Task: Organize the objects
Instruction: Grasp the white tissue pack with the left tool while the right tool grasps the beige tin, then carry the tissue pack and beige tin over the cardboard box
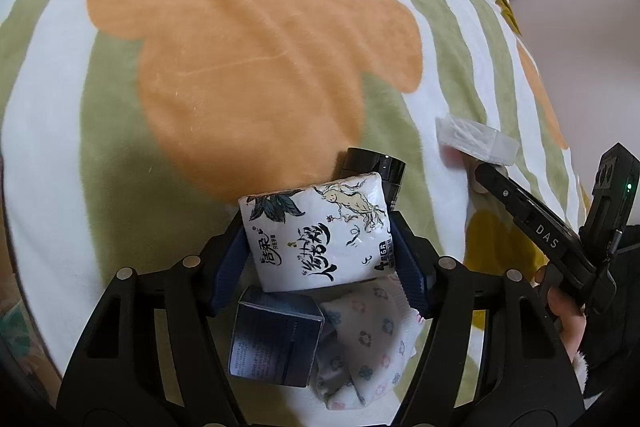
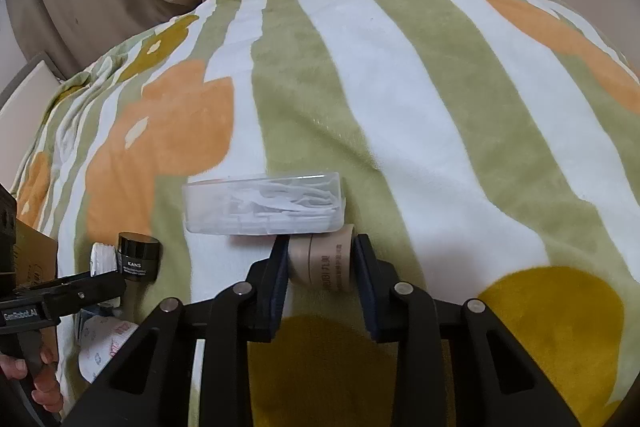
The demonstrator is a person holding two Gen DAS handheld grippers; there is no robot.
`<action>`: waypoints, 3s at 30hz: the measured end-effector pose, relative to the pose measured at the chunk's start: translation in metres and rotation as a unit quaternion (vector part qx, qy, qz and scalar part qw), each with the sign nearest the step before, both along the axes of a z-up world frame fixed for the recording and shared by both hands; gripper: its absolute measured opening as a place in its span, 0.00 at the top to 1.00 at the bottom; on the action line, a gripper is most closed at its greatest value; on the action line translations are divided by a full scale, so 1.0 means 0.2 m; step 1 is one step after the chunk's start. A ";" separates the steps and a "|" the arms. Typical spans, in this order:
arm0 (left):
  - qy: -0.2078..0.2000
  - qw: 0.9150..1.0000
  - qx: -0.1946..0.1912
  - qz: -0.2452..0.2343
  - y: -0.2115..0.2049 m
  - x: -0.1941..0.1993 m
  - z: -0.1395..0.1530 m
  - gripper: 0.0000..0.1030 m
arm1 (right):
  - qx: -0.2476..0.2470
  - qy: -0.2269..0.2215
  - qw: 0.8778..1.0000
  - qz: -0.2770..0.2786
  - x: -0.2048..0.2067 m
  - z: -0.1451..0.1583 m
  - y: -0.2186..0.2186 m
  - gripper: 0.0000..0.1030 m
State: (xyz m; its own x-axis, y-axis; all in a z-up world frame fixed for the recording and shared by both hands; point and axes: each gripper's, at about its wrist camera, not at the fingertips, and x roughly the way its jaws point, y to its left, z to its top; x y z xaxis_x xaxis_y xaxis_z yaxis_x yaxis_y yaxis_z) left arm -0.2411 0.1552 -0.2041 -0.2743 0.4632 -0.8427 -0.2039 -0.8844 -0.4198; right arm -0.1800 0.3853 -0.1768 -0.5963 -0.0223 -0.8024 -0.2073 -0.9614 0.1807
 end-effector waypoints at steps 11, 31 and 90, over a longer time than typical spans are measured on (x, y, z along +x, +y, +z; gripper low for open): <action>0.002 1.000 0.010 0.000 -0.02 0.00 0.03 0.39 | -0.002 0.008 1.000 0.005 0.03 0.04 -0.01 0.74; 0.062 0.998 0.022 0.010 -0.16 0.22 0.37 0.39 | 0.005 0.049 0.999 0.023 0.22 0.33 -0.14 0.74; 0.118 0.971 -0.058 0.202 -1.99 0.57 0.54 0.39 | 0.026 0.058 0.955 0.290 0.05 0.56 -2.01 0.74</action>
State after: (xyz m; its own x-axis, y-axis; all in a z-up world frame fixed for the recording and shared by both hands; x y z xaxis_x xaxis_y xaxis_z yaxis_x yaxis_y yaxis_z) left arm -0.1277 -0.2420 -0.0968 -0.6049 0.1837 -0.7748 0.0913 -0.9506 -0.2966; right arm -0.1696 -0.0160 -0.0653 -0.5810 -0.3376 -0.7406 0.3811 -0.9169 0.1190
